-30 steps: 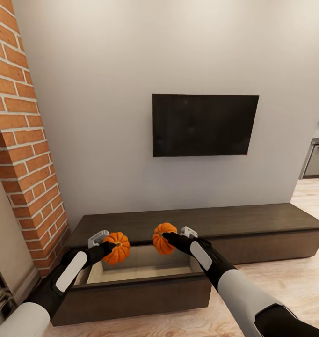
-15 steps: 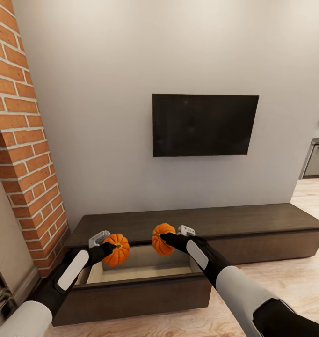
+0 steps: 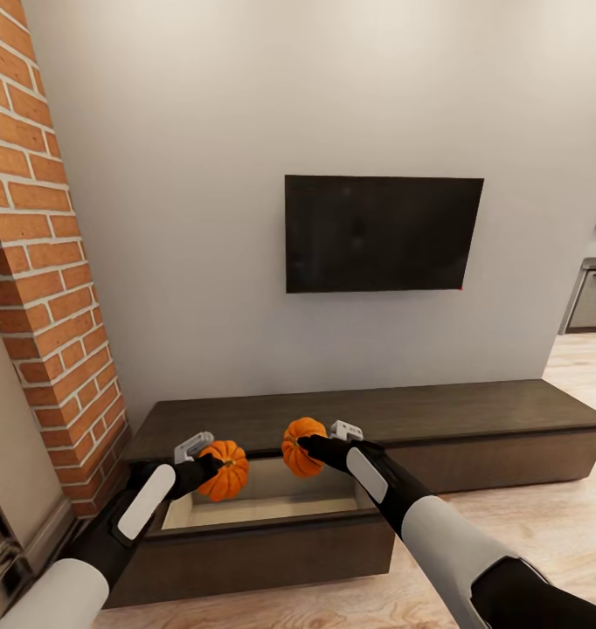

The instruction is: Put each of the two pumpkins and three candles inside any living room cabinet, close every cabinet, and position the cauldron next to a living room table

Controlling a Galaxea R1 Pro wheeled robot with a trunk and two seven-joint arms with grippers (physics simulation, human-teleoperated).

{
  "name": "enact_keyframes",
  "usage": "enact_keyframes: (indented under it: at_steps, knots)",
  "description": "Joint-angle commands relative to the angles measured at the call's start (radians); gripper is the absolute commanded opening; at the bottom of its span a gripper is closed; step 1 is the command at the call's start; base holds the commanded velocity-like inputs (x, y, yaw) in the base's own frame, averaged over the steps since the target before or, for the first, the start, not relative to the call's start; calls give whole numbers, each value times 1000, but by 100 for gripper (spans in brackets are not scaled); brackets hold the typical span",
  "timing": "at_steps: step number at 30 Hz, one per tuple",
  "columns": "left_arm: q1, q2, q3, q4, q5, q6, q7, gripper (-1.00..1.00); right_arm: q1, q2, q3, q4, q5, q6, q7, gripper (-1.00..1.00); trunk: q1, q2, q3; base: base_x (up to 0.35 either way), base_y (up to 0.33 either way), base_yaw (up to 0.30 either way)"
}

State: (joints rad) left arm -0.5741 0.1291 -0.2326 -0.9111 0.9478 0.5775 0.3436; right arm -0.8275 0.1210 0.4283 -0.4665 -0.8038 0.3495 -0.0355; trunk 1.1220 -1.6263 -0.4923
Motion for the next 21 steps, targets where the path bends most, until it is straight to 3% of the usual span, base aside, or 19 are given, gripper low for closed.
enact_keyframes:
  at_steps: [1, 11, 21]
  knots:
    - [-1, -1, -4, -2, 8, 1, 10, -100, -1, 0, 4, -1, -5, 2, -6, -100, 0, -1, -1, 0, 0, 0]
    - [-1, -2, -5, -2, 6, 2, 2, -100, -1, 2, 4, -2, -5, 3, -6, -100, 0, -1, -1, 5, 0, 0]
    - [-1, -1, -5, -3, 6, 2, 1, -100, -1, 2, 5, -5, -5, 3, -6, -100, 0, -1, -1, 134, 0, 0]
